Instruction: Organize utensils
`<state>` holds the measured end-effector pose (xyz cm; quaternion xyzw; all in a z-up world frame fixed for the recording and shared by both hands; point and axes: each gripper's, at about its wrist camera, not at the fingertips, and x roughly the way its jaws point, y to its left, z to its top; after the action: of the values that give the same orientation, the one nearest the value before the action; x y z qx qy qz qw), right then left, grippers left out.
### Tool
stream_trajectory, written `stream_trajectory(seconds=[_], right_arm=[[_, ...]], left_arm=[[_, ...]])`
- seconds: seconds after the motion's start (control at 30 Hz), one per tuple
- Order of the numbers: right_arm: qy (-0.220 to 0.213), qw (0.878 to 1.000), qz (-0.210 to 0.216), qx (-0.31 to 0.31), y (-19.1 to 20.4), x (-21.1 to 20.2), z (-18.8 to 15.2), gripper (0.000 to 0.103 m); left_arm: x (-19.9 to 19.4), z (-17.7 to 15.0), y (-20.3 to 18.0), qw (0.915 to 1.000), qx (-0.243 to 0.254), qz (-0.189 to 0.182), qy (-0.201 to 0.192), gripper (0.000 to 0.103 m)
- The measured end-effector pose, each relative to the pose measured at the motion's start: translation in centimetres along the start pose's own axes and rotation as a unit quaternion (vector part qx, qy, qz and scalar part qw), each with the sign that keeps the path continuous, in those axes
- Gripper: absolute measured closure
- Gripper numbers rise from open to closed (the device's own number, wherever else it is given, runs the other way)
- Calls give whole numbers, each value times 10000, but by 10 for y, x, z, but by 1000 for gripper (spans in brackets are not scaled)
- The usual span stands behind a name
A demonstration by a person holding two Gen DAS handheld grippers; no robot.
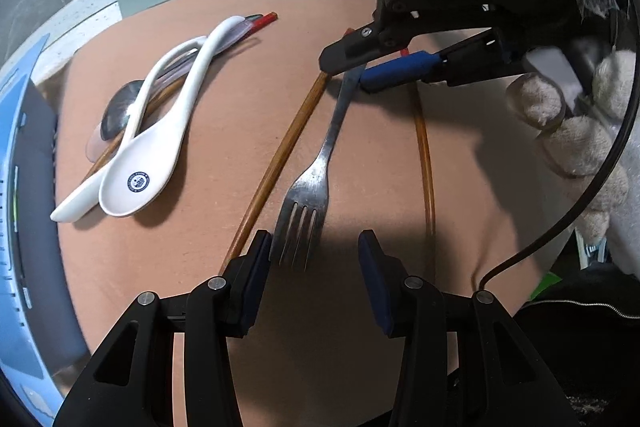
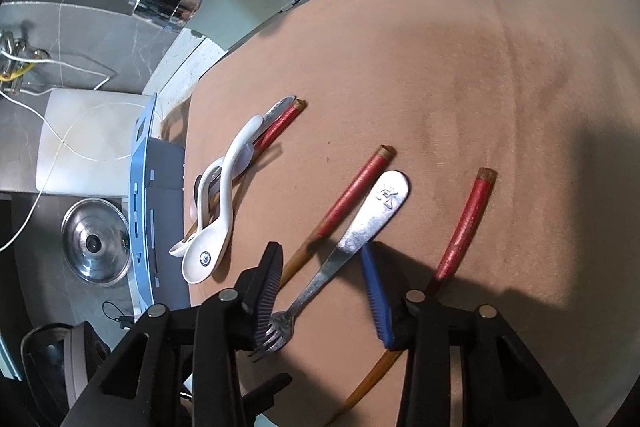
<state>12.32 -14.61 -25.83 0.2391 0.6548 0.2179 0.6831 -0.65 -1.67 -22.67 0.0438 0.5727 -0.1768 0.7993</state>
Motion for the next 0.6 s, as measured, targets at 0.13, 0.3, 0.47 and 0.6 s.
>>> stream_trajectory(seconds=[0.13, 0.3, 0.47, 0.6], right_arm=[[23, 10000, -14, -32, -3, -1, -2, 68], [36, 9996, -203, -199, 4, 2, -1, 69], [-2, 9976, -505, -474, 16, 6, 0, 71], [-55, 9957, -701, -598, 17, 7, 1, 85]], left_arm=[[1, -3, 2, 10000, 9, 66, 44, 60], [9, 10, 15, 9998, 9, 187, -2, 60], [18, 25, 6, 9993, 254, 273, 48, 60], [20, 24, -4, 9982, 392, 452, 42, 65]])
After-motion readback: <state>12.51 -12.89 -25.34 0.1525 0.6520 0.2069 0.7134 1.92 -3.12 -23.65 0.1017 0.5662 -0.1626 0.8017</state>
